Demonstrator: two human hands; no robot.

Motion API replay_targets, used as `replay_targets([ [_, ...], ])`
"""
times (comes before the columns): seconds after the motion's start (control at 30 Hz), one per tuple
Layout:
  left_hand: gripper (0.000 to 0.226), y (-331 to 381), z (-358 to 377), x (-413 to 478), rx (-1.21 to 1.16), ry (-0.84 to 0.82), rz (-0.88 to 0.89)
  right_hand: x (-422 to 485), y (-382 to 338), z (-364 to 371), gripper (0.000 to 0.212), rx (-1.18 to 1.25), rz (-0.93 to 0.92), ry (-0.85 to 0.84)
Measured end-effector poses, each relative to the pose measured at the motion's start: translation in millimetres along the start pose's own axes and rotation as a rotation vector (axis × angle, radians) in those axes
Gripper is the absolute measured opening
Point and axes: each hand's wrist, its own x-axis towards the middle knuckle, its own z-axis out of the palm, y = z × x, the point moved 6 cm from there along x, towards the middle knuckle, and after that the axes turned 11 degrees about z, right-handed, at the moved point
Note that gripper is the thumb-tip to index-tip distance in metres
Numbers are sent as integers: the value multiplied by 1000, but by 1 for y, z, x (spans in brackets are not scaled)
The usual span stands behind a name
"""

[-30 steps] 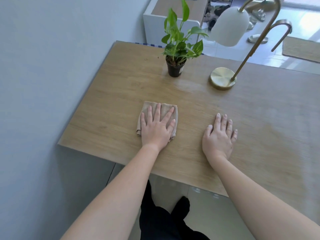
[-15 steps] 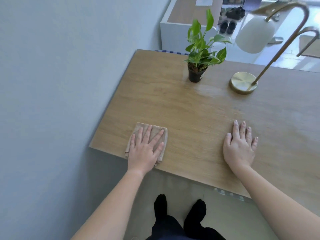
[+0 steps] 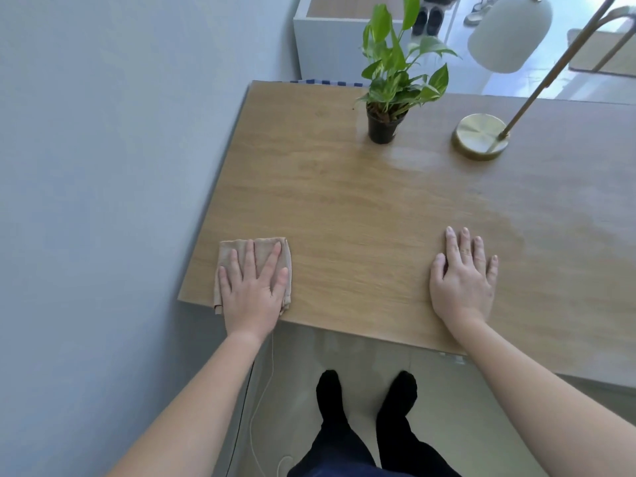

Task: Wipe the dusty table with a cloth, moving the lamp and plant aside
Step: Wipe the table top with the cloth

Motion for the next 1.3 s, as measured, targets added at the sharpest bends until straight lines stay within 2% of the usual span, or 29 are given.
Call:
replay_targets([
  [0.13, 60, 75, 9, -29, -28, -49, 84, 0, -2, -1, 64, 0, -2, 5],
  [0.23, 61, 149, 27, -46, -61, -78, 223, -1, -3, -1, 63, 1, 3, 5],
  [0.33, 58, 172, 34, -51, -66, -58, 274, -3, -2, -2, 60, 5, 7, 0],
  [0.5, 57, 124, 28, -48, -11, -79, 382, -4, 1, -5, 64, 18, -6, -1],
  [0.67, 57, 4, 0, -36, 72, -115, 203, -6, -2, -6, 65, 33, -5, 9],
  [0.77, 58, -82, -17, -28, 58, -51, 97, -6, -2, -6, 65, 35, 0, 15],
  [0.87, 62, -128, -18, -20, -21, -57, 117, -5, -5, -7, 65, 42, 7, 30],
  [1.0, 60, -125, -12, -20, -21, 18, 118, -7, -6, -6, 64, 40, 20, 43],
  [1.17, 58, -96, -11, -21, -10, 0, 10, -6, -6, -5, 65, 29, 19, 56],
  [1.3, 55, -34, -2, -37, -22, -54, 146, -8, -6, -4, 66, 35, 23, 52],
])
